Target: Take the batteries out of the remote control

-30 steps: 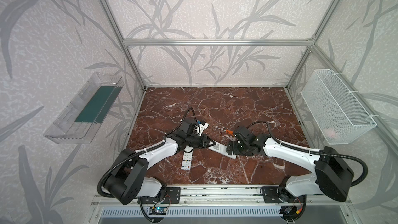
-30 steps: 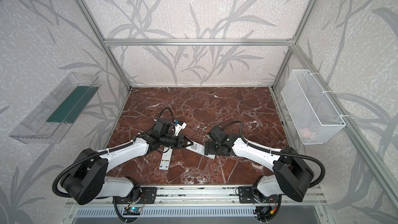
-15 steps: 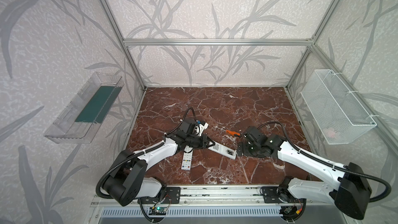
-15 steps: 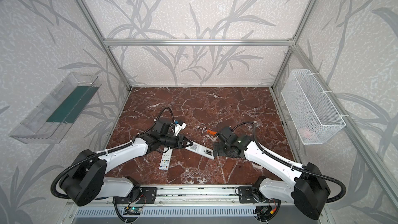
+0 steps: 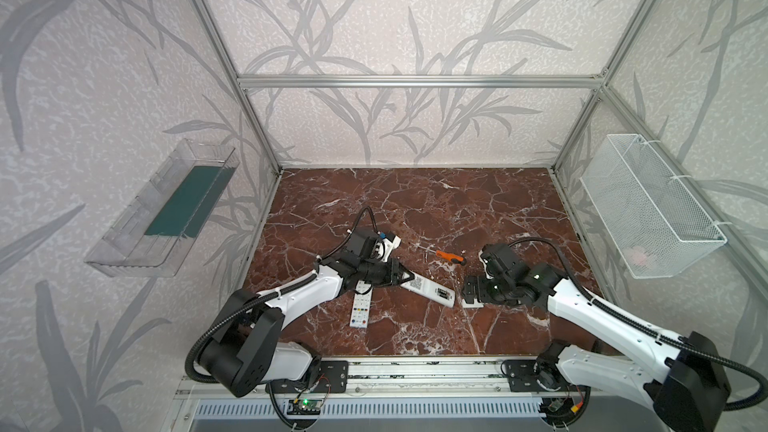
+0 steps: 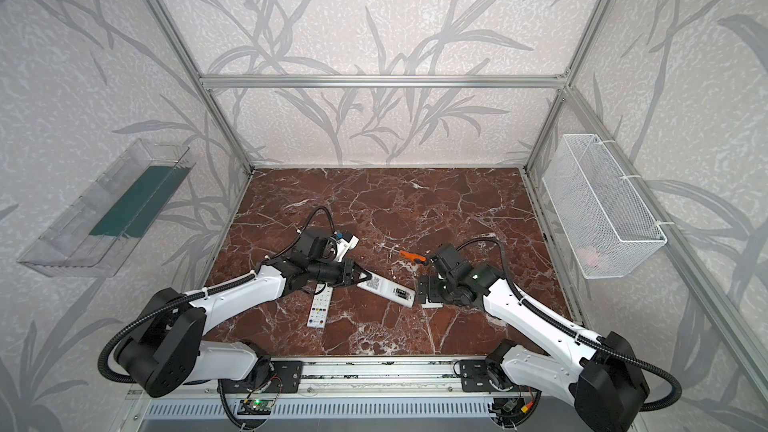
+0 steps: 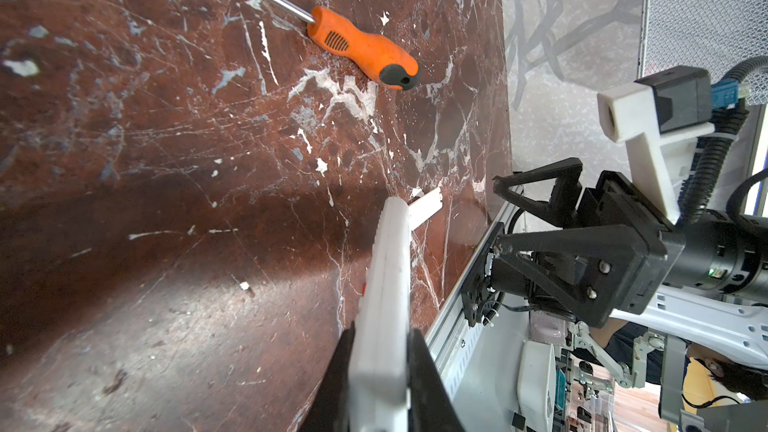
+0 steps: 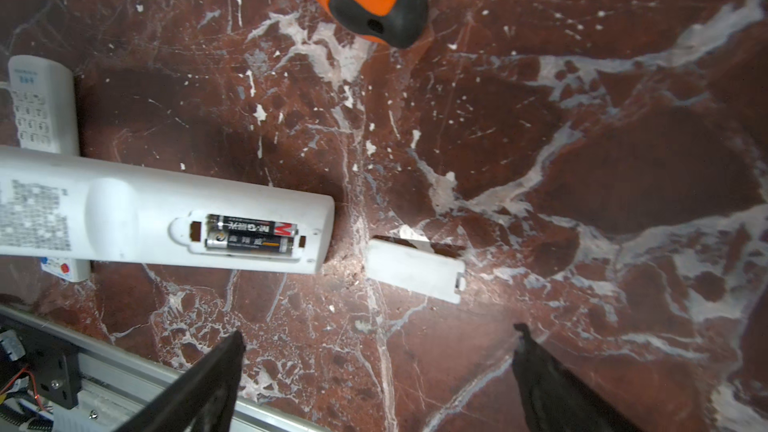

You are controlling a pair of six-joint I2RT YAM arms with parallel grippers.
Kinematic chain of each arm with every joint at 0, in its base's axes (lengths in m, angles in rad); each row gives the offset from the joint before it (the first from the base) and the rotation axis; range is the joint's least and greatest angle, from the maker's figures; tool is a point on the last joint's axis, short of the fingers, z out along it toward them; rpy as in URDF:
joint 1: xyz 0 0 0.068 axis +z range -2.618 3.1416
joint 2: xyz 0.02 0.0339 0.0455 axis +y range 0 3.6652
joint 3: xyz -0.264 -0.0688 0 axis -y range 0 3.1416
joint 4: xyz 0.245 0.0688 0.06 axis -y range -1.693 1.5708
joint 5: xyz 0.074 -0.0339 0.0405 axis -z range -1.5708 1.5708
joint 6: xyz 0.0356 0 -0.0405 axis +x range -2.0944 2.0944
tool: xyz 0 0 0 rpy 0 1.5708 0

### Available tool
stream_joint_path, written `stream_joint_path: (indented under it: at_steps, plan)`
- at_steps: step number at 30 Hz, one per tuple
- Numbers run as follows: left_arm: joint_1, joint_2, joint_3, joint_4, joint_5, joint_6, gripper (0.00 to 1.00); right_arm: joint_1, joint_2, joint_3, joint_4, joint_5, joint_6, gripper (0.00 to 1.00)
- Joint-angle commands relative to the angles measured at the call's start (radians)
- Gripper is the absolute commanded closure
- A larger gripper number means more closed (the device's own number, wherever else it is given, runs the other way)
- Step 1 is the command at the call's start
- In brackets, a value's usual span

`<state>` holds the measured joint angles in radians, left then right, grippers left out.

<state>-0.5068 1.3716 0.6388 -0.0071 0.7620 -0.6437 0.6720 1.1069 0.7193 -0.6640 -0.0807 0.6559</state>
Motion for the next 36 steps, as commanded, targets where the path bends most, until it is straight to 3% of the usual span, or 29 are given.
stream_joint_path:
  at_steps: [1, 10, 20, 23, 30, 36]
  plan:
    - [0.010, 0.048, -0.001, -0.049, -0.111, 0.005, 0.89, -0.003, 0.033, 0.015, 0.072, -0.051, -0.052, 0.01]
    - [0.020, 0.175, 0.002, 0.056, -0.125, -0.052, 0.66, -0.012, 0.085, 0.032, 0.116, -0.059, -0.104, 0.00]
    - [0.064, 0.224, -0.001, 0.077, -0.111, -0.052, 0.21, -0.068, 0.085, -0.003, 0.165, -0.103, -0.114, 0.01]
    - [0.071, 0.214, 0.008, 0.042, -0.119, -0.030, 0.12, -0.079, 0.090, -0.011, 0.183, -0.110, -0.115, 0.01]
    - [0.080, 0.162, 0.040, -0.033, -0.137, 0.012, 0.08, -0.134, 0.115, 0.009, 0.171, -0.141, -0.181, 0.01]
    - [0.082, 0.047, 0.090, -0.136, -0.170, 0.068, 0.08, -0.149, 0.129, 0.097, 0.153, -0.212, -0.434, 0.03]
